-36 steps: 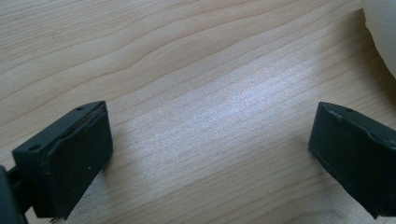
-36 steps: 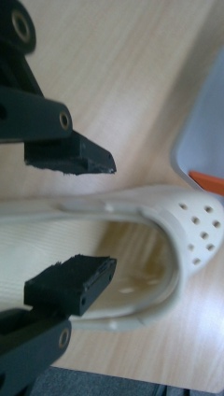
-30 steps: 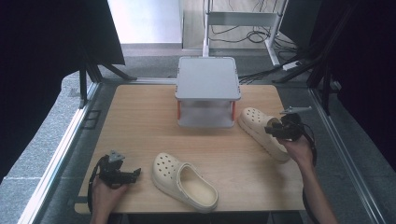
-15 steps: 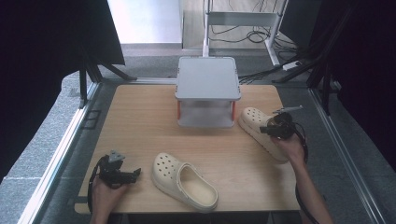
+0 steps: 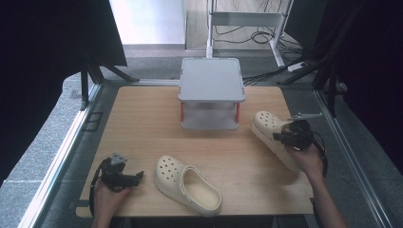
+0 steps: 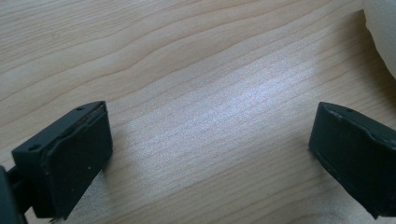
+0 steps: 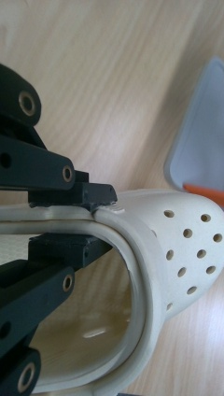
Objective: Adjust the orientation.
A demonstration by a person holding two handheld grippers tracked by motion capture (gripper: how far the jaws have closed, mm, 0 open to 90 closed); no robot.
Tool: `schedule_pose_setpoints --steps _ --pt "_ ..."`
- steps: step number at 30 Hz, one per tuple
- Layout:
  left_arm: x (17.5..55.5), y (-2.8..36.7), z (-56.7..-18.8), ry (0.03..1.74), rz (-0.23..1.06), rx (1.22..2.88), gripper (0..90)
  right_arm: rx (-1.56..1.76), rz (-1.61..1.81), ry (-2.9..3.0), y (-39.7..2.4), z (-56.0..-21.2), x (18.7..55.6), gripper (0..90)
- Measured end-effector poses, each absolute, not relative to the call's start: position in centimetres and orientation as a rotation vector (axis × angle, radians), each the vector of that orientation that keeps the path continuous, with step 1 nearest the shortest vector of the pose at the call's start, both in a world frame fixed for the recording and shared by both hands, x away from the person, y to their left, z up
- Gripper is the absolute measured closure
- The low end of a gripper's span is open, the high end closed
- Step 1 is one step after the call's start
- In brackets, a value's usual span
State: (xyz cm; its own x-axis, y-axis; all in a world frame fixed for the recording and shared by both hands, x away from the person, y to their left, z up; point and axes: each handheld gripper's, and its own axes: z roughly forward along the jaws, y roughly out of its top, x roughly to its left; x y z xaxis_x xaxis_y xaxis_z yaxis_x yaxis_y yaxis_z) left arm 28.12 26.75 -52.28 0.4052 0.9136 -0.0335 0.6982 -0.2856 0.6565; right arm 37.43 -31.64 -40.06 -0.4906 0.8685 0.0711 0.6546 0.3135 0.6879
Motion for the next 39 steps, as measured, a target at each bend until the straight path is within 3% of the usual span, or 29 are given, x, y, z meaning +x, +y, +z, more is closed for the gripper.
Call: schedule_pose_setpoints --steps 12,27,39 --pt "28.1 26.7 -52.3 1.368 0.470 2.071 0.0 1.137 1.019 2.418 -24.4 -39.0 34.5 77.5" --pt "28.1 26.7 -52.3 1.369 0.470 2.069 0.0 0.907 1.012 2.606 -12.4 -42.6 33.3 77.4" --pt "28.1 26.7 -52.3 1.369 0.470 2.069 0.0 0.844 1.041 2.727 -8.8 -43.6 32.2 77.2"
